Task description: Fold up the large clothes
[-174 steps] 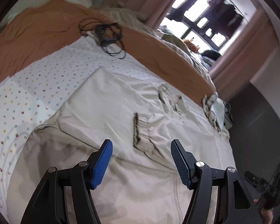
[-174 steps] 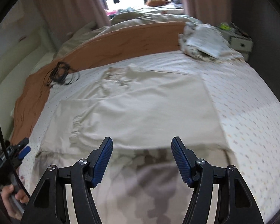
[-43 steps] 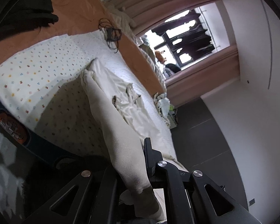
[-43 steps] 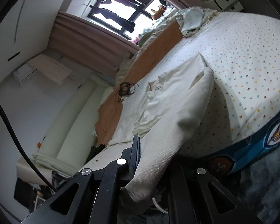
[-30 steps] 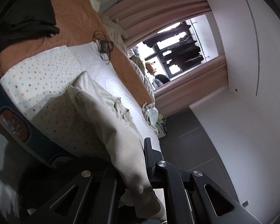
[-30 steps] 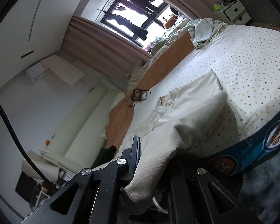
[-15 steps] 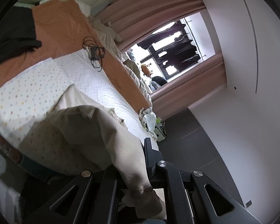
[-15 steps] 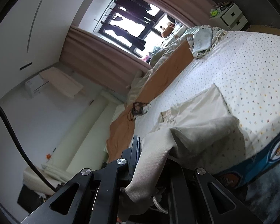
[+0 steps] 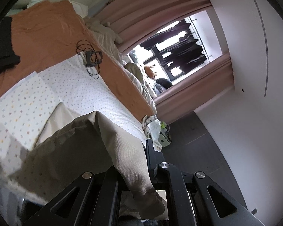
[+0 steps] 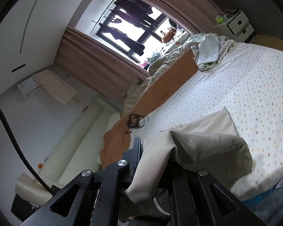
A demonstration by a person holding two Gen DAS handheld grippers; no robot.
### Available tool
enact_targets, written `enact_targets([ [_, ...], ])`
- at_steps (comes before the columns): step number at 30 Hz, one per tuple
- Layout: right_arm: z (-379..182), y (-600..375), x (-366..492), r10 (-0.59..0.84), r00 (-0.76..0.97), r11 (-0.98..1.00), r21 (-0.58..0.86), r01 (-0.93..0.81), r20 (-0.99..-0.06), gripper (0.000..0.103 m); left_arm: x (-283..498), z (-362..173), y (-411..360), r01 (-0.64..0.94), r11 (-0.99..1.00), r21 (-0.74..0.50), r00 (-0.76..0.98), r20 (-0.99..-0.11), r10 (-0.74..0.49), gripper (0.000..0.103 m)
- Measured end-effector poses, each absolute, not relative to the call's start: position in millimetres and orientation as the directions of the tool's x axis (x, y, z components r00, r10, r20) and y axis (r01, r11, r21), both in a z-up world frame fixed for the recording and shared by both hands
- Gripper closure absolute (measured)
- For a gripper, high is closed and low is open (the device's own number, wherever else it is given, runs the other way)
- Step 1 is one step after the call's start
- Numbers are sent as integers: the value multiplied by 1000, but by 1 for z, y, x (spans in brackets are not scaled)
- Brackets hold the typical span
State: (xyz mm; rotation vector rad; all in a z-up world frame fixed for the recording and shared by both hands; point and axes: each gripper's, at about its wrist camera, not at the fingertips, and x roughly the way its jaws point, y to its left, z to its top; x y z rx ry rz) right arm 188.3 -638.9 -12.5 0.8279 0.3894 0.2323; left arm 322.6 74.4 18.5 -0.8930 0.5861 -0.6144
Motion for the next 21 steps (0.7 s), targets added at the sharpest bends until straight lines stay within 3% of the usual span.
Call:
enact_targets([
  [21, -66, -669, 355, 311, 861, 680, 727, 96, -403, 94, 491, -42, 29, 97, 535, -839, 647, -356, -674, 98],
])
